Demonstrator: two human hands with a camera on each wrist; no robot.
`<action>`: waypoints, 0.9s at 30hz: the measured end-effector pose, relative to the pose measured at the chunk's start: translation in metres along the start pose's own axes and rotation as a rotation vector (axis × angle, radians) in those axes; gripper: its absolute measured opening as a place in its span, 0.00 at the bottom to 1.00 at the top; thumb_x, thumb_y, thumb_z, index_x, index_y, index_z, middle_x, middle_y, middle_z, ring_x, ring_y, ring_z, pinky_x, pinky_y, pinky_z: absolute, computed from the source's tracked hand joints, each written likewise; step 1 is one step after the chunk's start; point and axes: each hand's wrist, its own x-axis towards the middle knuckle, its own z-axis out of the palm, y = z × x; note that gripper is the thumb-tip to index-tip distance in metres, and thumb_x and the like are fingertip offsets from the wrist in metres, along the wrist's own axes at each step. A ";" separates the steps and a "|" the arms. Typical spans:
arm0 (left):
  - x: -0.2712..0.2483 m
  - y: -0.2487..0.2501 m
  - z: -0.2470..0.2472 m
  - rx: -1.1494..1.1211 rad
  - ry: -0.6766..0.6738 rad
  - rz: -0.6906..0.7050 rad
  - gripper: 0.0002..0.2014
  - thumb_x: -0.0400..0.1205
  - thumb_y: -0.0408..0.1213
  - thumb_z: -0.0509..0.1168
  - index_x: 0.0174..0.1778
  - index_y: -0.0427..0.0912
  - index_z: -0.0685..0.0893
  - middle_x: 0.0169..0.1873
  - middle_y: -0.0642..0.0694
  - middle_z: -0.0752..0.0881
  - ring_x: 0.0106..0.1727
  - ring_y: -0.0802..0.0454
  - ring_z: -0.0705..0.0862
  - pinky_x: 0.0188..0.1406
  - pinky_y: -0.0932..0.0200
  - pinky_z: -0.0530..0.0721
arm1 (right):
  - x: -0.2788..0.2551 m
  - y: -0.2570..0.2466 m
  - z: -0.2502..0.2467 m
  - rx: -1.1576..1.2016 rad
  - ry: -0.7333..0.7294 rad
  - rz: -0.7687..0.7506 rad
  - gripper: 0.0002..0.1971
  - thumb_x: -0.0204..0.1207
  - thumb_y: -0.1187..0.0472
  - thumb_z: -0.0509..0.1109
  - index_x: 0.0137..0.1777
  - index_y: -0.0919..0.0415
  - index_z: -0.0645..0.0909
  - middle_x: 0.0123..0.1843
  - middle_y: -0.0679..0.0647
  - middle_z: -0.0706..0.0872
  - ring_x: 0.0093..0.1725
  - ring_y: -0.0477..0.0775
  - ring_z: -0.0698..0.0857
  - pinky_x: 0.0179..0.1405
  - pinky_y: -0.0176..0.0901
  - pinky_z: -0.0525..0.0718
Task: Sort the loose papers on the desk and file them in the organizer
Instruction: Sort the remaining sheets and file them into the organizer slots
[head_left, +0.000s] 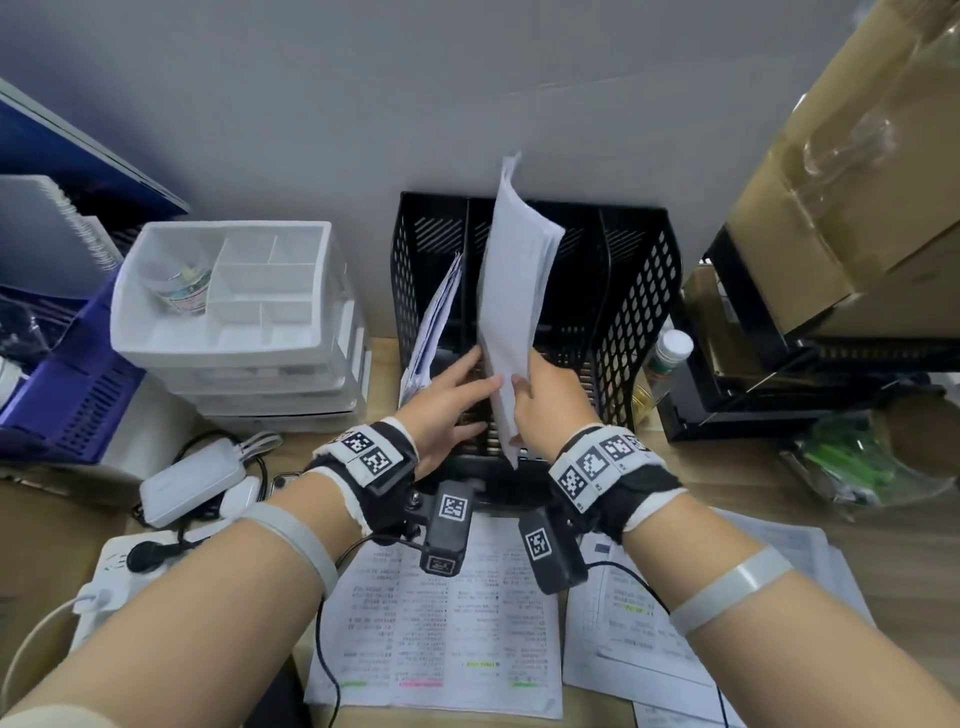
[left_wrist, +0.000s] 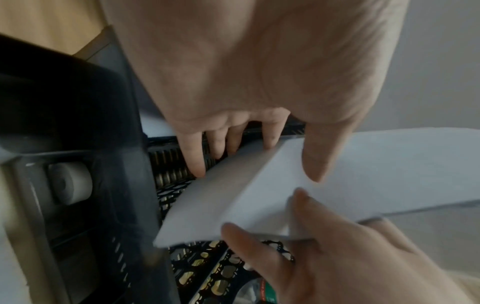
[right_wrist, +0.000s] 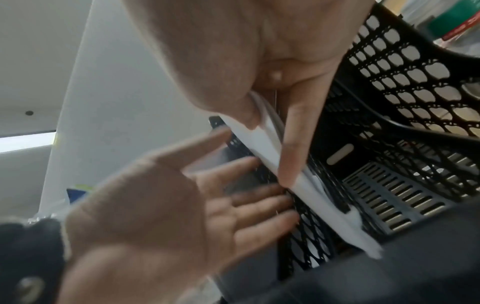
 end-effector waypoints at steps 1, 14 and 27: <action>-0.001 0.002 -0.001 0.008 -0.007 0.029 0.39 0.84 0.41 0.72 0.88 0.60 0.61 0.82 0.53 0.75 0.77 0.56 0.76 0.83 0.38 0.71 | 0.001 0.001 0.003 0.024 0.009 -0.018 0.22 0.83 0.64 0.57 0.76 0.52 0.70 0.57 0.65 0.87 0.47 0.65 0.89 0.45 0.60 0.91; -0.017 0.000 -0.010 0.211 0.013 0.115 0.37 0.83 0.42 0.74 0.87 0.57 0.66 0.76 0.49 0.82 0.75 0.53 0.83 0.74 0.42 0.83 | 0.007 0.024 0.051 -0.198 0.037 -0.155 0.31 0.80 0.62 0.59 0.81 0.40 0.57 0.56 0.55 0.80 0.46 0.59 0.83 0.43 0.53 0.85; -0.092 -0.087 -0.110 0.516 0.371 -0.249 0.07 0.87 0.39 0.67 0.56 0.42 0.86 0.61 0.34 0.89 0.53 0.41 0.86 0.61 0.41 0.86 | -0.117 0.103 0.095 -0.012 -0.071 0.400 0.08 0.79 0.63 0.65 0.56 0.54 0.76 0.58 0.57 0.82 0.53 0.58 0.83 0.49 0.44 0.80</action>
